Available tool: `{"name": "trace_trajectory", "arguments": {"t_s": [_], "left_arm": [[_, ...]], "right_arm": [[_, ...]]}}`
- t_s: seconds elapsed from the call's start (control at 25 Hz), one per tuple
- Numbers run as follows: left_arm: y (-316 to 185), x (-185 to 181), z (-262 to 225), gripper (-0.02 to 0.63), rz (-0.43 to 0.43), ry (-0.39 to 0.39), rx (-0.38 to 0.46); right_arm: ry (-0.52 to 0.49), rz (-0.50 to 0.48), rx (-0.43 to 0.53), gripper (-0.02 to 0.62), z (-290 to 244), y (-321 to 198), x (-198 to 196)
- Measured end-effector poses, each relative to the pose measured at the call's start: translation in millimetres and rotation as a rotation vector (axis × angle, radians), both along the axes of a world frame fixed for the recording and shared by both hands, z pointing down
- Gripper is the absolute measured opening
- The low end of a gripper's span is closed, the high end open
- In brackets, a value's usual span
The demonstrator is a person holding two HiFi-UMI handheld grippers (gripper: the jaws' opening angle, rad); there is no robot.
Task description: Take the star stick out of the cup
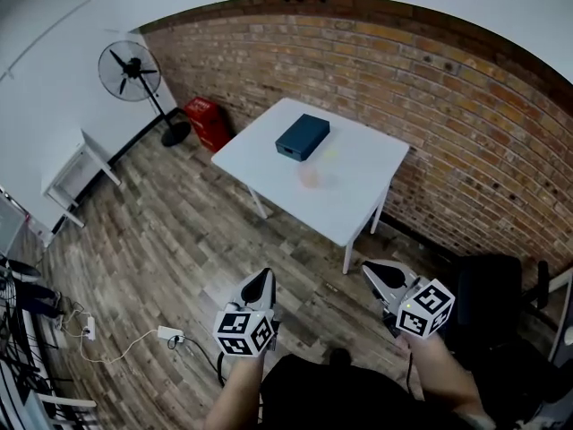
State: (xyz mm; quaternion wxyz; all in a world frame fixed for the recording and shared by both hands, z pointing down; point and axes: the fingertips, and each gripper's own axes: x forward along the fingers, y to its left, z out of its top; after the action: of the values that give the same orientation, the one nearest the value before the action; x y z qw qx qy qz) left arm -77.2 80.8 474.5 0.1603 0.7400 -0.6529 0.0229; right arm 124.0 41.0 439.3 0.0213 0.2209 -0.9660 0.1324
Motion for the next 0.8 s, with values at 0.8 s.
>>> {"name": "trace_trajectory", "arguments": {"t_s": [0.8], "left_arm": [[-219.4, -59.7, 18.6, 0.006, 0.105, -0.005, 0.039]], "right_arm": [[0.102, 0.059, -0.025, 0.0, 25.2, -184.2, -66.2]]}}
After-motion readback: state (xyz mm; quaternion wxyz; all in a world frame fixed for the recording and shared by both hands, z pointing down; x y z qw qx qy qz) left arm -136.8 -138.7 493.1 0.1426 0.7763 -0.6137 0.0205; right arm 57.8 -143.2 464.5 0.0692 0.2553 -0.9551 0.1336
